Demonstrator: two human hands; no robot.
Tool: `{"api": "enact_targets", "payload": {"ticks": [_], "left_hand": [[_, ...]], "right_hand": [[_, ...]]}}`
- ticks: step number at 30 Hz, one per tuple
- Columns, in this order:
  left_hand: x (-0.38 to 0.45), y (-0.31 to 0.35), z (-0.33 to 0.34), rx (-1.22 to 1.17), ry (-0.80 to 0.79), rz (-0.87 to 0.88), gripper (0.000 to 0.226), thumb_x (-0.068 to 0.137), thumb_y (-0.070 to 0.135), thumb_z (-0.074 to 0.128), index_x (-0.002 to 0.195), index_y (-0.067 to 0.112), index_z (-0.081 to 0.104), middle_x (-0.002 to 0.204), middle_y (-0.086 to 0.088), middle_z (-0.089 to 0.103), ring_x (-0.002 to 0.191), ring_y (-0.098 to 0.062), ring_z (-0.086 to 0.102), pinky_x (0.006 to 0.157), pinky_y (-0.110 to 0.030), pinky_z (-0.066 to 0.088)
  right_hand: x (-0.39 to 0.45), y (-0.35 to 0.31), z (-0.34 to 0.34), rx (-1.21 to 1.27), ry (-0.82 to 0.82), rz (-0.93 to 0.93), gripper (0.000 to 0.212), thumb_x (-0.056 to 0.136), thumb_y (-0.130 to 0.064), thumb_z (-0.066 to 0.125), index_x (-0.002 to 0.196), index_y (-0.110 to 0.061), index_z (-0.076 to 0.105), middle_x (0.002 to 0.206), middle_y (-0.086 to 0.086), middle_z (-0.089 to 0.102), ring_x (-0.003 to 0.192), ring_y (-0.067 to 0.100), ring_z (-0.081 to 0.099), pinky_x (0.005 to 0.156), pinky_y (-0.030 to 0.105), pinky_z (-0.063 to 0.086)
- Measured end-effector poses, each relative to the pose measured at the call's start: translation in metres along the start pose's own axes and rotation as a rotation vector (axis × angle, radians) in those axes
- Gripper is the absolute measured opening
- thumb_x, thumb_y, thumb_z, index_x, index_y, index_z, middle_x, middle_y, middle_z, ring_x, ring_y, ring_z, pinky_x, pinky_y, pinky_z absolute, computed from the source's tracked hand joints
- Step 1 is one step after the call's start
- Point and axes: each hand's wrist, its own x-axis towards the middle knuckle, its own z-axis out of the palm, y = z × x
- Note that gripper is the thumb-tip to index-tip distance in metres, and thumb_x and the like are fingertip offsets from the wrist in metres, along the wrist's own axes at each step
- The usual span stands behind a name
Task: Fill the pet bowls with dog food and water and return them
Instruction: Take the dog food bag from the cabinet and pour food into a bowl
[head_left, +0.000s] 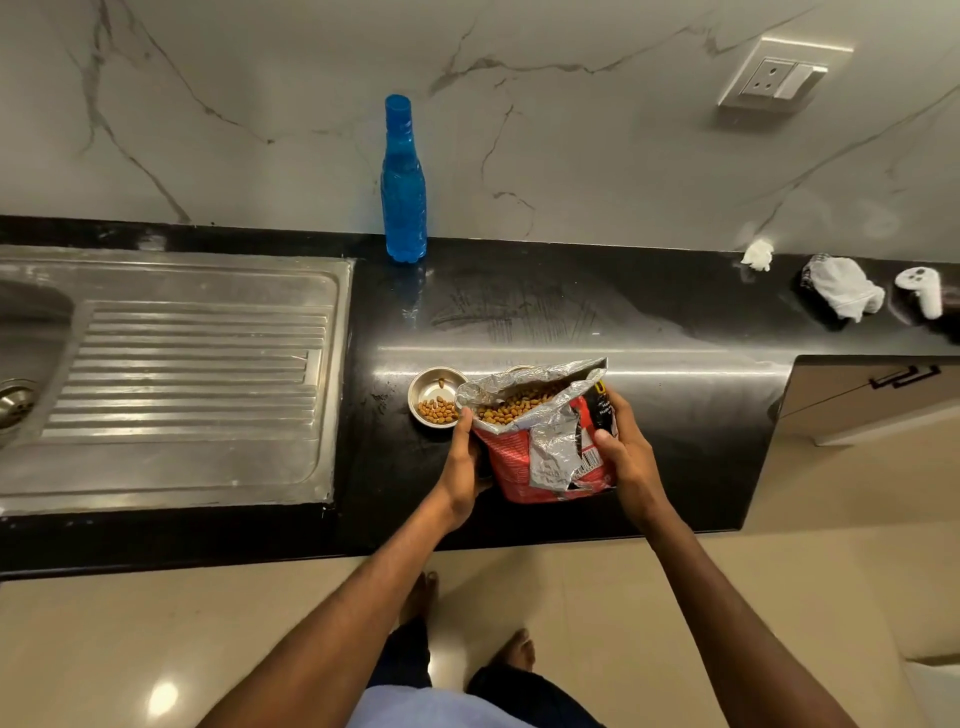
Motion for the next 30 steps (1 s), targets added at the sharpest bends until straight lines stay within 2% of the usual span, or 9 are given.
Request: {"api": "enact_targets", "payload": {"ticks": [5,8,12,14,16,18,21,26,30], "left_hand": [[0.003,0.008,-0.003,-0.055,0.005,-0.035,0.089,0.095,0.090,0.008,0.150,0.041,0.058,0.151,0.001,0.065,0.142,-0.024,0.055,0.114,-0.056,0.039],[0.007,0.009,-0.004,-0.069,-0.005,-0.051,0.096,0.094,0.088,0.001,0.153,0.037,0.057,0.148,0.001,0.067,0.136,-0.022,0.058,0.118,-0.060,0.037],[0.009,0.009,-0.003,-0.059,-0.015,-0.076,0.105,0.088,0.094,-0.001,0.154,0.037,0.057,0.149,-0.003,0.067,0.143,-0.030,0.054,0.121,-0.066,0.035],[0.009,0.008,0.000,-0.061,-0.022,-0.094,0.112,0.079,0.101,0.003,0.154,0.038,0.057,0.152,-0.004,0.065,0.146,-0.033,0.051,0.122,-0.069,0.033],[0.010,0.006,0.001,-0.074,-0.030,-0.097,0.117,0.072,0.104,0.005,0.153,0.039,0.058,0.151,-0.005,0.065,0.146,-0.035,0.051,0.121,-0.071,0.034],[0.011,0.004,0.003,-0.105,-0.022,-0.113,0.113,0.073,0.101,0.003,0.149,0.040,0.060,0.149,-0.005,0.067,0.144,-0.036,0.053,0.119,-0.071,0.036],[0.016,0.002,0.004,-0.141,-0.012,-0.133,0.102,0.082,0.097,-0.001,0.139,0.045,0.066,0.146,-0.005,0.069,0.144,-0.037,0.053,0.120,-0.073,0.034],[0.021,0.004,0.004,-0.171,-0.011,-0.156,0.096,0.089,0.092,-0.005,0.127,0.046,0.070,0.146,-0.008,0.068,0.144,-0.039,0.053,0.120,-0.075,0.033],[0.023,0.002,0.000,-0.202,-0.022,-0.162,0.100,0.086,0.095,-0.005,0.131,0.044,0.069,0.147,-0.010,0.068,0.144,-0.040,0.053,0.120,-0.076,0.032]], "right_hand": [[0.000,-0.008,0.015,-0.105,0.092,-0.011,0.080,0.092,-0.083,0.056,0.159,-0.040,0.044,0.142,-0.006,0.066,0.128,0.014,0.068,0.104,0.054,0.059],[-0.002,-0.008,0.020,-0.185,0.131,-0.001,0.084,0.088,-0.084,0.062,0.159,-0.044,0.041,0.143,-0.007,0.064,0.130,0.015,0.065,0.105,0.055,0.059],[-0.007,-0.013,0.023,-0.274,0.178,0.005,0.086,0.086,-0.088,0.060,0.158,-0.045,0.041,0.143,-0.008,0.064,0.130,0.016,0.064,0.104,0.054,0.059],[-0.010,-0.019,0.023,-0.342,0.204,0.004,0.089,0.085,-0.090,0.056,0.159,-0.042,0.042,0.145,-0.006,0.063,0.130,0.017,0.062,0.102,0.047,0.057],[-0.011,-0.025,0.025,-0.399,0.221,0.005,0.093,0.083,-0.090,0.054,0.159,-0.038,0.042,0.145,-0.003,0.063,0.126,0.017,0.061,0.093,0.040,0.055],[-0.011,-0.029,0.025,-0.449,0.229,0.016,0.094,0.082,-0.091,0.053,0.160,-0.040,0.041,0.142,-0.001,0.064,0.123,0.020,0.062,0.089,0.043,0.057],[-0.010,-0.031,0.025,-0.482,0.230,0.036,0.095,0.082,-0.092,0.053,0.160,-0.040,0.039,0.141,-0.001,0.064,0.122,0.022,0.063,0.093,0.052,0.061],[-0.006,-0.042,0.028,-0.542,0.240,0.047,0.094,0.081,-0.095,0.049,0.158,-0.041,0.040,0.134,-0.003,0.065,0.118,0.020,0.064,0.090,0.049,0.060],[-0.004,-0.047,0.033,-0.581,0.230,0.039,0.092,0.082,-0.096,0.048,0.156,-0.044,0.039,0.139,-0.005,0.064,0.122,0.022,0.064,0.092,0.053,0.061]]}}
